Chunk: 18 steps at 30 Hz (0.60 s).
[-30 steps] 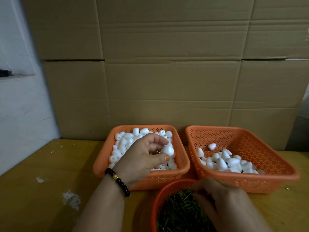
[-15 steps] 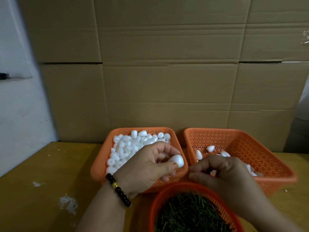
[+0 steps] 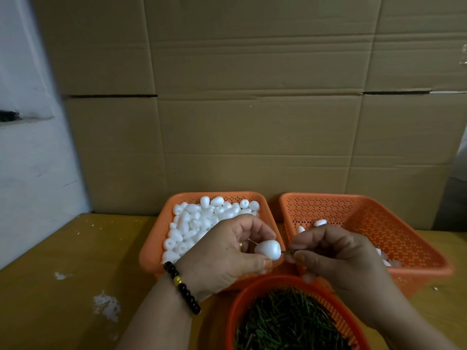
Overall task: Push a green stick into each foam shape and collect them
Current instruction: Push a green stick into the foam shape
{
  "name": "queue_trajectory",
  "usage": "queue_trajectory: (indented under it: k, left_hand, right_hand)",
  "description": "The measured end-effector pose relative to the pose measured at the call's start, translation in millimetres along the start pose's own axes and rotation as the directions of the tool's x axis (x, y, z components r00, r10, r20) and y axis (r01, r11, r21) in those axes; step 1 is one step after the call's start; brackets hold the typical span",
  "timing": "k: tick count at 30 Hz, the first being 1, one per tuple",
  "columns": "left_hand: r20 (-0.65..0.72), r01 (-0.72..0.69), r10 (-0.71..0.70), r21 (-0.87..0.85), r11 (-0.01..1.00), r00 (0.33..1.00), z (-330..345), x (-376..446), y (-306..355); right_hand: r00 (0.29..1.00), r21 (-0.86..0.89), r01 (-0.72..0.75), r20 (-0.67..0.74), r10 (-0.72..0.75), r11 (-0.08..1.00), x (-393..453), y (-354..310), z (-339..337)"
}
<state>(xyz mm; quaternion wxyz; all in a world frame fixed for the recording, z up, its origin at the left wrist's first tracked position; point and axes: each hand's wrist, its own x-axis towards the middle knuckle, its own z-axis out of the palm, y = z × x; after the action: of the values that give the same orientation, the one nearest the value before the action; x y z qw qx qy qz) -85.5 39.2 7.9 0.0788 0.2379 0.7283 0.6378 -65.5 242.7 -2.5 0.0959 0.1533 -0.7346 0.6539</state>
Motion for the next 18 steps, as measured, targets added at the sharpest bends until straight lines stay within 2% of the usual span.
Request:
queue_trajectory:
  k: [3,6,7,13,18]
  left_hand:
    - [-0.021,-0.003,0.003,0.009,1.0,1.0,-1,0,1]
    - [-0.032,-0.002,0.003,0.03,1.0,0.999,-1,2,0]
    - [-0.035,-0.003,0.004,0.03,1.0,0.999,-1,2,0]
    - [-0.067,-0.007,0.01,0.04,0.999,0.998,2,5,-8]
    - [-0.059,0.019,-0.017,0.041,0.999,0.998,5,7,-15]
  right_hand:
    - [0.998,-0.182,0.065,0.011,-0.064,0.981,-3,-6,-5]
    - [0.98,-0.49,0.181,0.02,-0.196,0.853,-6,-12,-9]
    - [0.972,-0.545,0.207,0.024,-0.232,0.812,-6,-15,-10]
    - [0.967,-0.602,0.243,0.084,-0.242,0.761,-9,-19,-11]
    - [0.983,-0.573,0.155,0.01,-0.182,0.805,-7,-5,-9]
